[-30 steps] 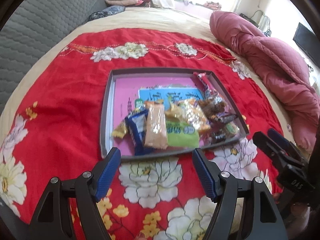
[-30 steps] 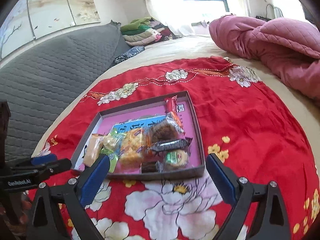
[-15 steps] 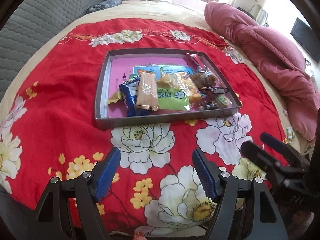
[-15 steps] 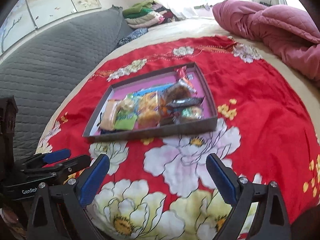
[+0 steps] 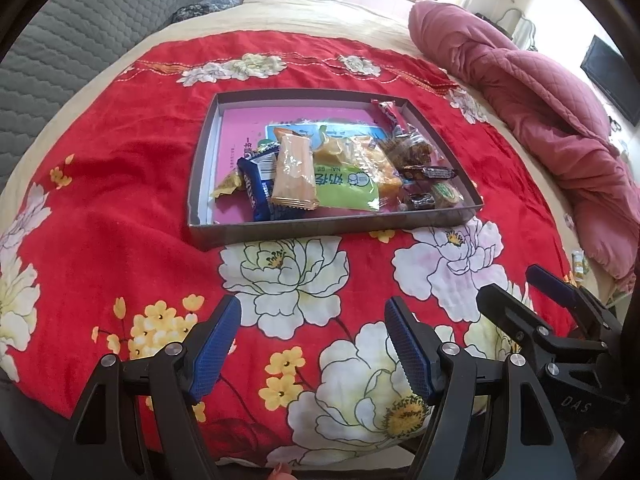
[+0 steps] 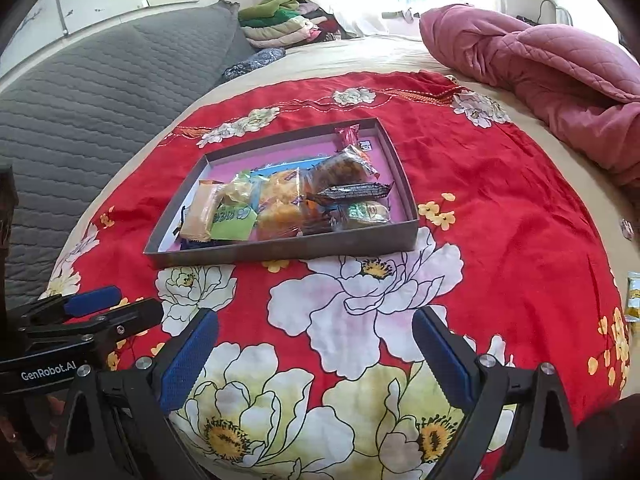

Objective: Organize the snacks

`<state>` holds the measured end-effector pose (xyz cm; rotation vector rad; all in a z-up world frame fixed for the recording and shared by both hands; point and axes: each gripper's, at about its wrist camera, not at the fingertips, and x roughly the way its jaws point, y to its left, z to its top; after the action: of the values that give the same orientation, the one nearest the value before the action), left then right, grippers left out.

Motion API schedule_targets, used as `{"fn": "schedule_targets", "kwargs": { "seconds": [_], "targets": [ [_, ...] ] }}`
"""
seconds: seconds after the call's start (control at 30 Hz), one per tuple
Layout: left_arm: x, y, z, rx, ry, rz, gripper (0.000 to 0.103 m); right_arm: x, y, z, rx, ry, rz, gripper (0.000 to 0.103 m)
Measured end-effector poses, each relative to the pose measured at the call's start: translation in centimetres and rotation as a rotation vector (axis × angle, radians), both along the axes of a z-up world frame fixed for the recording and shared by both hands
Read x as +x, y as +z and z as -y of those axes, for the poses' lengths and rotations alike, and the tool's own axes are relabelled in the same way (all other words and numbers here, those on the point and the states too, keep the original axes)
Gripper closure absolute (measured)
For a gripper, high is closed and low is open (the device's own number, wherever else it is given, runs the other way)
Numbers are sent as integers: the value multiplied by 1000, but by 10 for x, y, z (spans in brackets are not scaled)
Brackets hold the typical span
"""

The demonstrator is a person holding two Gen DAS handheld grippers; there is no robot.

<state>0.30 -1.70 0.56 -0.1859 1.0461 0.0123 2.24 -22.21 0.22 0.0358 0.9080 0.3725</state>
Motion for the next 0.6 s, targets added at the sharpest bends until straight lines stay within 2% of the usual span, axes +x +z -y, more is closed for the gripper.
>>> {"fn": "schedule_targets", "kwargs": {
  "seconds": [0.6],
  "targets": [
    [1, -5, -6, -4, 12, -12, 27, 5, -3, 3, -28, -17, 7, 5]
  ]
}}
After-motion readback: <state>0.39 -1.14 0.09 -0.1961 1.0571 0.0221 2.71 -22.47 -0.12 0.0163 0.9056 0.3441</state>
